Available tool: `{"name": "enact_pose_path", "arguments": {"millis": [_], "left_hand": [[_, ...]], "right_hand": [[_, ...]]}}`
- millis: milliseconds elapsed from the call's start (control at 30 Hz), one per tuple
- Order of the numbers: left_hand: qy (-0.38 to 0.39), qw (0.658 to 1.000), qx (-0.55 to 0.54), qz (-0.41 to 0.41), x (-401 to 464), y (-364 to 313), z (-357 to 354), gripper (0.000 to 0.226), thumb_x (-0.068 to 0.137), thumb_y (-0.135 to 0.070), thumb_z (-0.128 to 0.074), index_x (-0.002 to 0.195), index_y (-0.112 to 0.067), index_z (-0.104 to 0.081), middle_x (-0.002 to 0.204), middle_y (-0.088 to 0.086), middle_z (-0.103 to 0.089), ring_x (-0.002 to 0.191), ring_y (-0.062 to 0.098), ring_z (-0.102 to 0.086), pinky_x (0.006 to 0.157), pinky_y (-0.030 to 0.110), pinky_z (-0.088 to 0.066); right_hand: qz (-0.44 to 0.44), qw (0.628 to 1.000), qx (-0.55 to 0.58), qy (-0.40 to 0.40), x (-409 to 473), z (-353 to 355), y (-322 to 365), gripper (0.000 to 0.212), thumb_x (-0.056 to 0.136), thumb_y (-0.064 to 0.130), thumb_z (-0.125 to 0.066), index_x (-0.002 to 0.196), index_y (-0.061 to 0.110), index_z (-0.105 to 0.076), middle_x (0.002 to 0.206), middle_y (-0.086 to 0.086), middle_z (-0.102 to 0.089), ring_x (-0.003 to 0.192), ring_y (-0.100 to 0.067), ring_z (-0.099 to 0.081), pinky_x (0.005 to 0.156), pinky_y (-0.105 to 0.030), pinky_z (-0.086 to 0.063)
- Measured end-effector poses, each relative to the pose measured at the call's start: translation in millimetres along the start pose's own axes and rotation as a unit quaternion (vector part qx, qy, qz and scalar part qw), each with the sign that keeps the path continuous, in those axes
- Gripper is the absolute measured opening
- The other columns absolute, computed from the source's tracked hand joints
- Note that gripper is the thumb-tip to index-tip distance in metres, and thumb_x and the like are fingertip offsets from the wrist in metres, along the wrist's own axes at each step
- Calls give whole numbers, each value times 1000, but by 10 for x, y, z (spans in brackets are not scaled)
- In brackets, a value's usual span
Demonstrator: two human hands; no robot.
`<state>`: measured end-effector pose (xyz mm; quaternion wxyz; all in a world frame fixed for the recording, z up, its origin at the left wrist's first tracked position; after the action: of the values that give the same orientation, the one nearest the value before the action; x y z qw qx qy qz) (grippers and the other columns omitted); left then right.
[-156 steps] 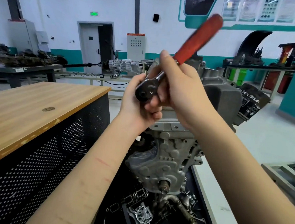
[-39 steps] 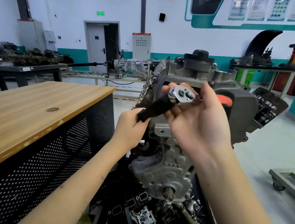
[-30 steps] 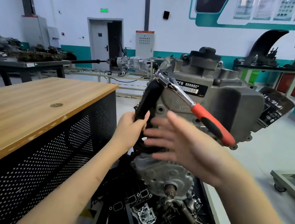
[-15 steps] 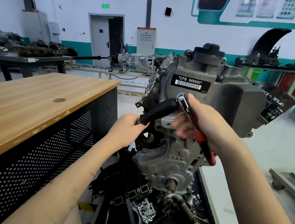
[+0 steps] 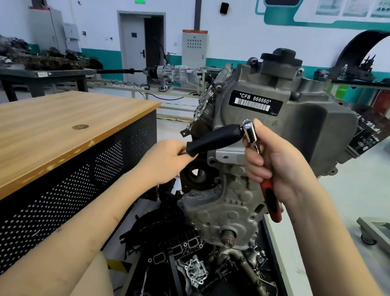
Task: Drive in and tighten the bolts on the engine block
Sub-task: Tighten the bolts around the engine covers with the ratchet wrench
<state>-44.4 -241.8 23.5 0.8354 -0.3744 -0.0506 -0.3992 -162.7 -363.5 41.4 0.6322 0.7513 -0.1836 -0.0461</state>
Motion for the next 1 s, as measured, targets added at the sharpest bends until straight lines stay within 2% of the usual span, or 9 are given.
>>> {"name": "enact_pose_path", "arguments": {"millis": [67,233,400,533,633,767,833,900,1000], "left_hand": [[-4,1000,22,-17,19,-29,50,45,91,-27,-53,53,-17,-31,43,-7,-30,43,11,-28,49,28,-23],[-19,998,54,-15,-9,66,168,43,91,-28,-52,54,-15,-34,49,-3,-33,48,17,-29,51,30,-23],[-34,991,-112,63,-128,122,125,42,94,-23,-49,54,-13,-38,43,-5,-33,39,11,-28,44,24,-23],[93,921,-357,127,-247,-197,-363,39,97,-19,-40,61,-9,-46,37,-8,-37,31,5,-27,33,13,-18],[132,888,-422,128,-282,-400,-574,34,98,-19,-38,68,-9,-50,42,-4,-45,32,5,-32,32,11,-19],[181,836,-496,151,-339,-460,-704,31,96,-22,-34,72,-10,-49,37,-7,-42,29,4,-31,33,13,-16],[201,810,-528,160,-376,-473,-711,26,90,-25,-39,73,-11,-53,42,-6,-45,32,5,-30,35,14,-15],[215,814,-520,143,-408,-515,-699,18,76,-30,-52,70,-13,-52,48,-4,-45,32,4,-27,36,13,-14],[202,870,-433,117,-413,-540,-681,22,79,-20,-63,65,-16,-46,41,-8,-38,27,1,-24,32,10,-12]], "right_hand": [[3,1000,21,11,-21,-16,-6,36,91,41,-40,68,14,-40,37,6,-33,25,-5,-20,32,-13,-23],[21,999,8,33,-100,24,69,34,71,47,-48,71,15,-36,36,6,-32,25,-4,-19,33,-12,-18],[67,996,49,-12,-117,164,210,32,80,47,-46,69,18,-38,42,7,-36,31,-6,-26,37,-16,-26],[66,989,117,-57,-42,98,75,25,98,27,-40,75,16,-42,48,2,-51,39,-10,-45,43,-18,-42],[50,979,185,-68,-24,3,-31,18,97,12,-42,79,9,-44,52,-7,-62,47,-17,-64,49,-25,-55],[65,967,228,-87,-38,2,-66,16,95,6,-46,79,4,-45,58,-10,-66,58,-22,-69,59,-32,-59],[75,964,228,-114,-56,8,-64,18,94,6,-48,76,6,-45,60,-9,-68,61,-20,-70,67,-32,-59],[77,959,239,-128,-45,-12,-94,23,94,5,-48,72,8,-44,60,-9,-67,59,-19,-68,64,-29,-58],[71,970,172,-159,-70,-86,-107,26,94,8,-50,69,11,-42,64,-9,-55,54,-17,-55,49,-22,-49]]}}
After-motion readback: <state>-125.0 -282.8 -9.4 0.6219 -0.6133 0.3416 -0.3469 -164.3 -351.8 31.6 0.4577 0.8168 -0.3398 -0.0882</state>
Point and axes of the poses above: each hand's wrist, its own x-axis towards the middle knuckle, its own z-axis out of the back of the hand, y = z × x, the point moved 7 cm from there along x, towards the middle knuckle
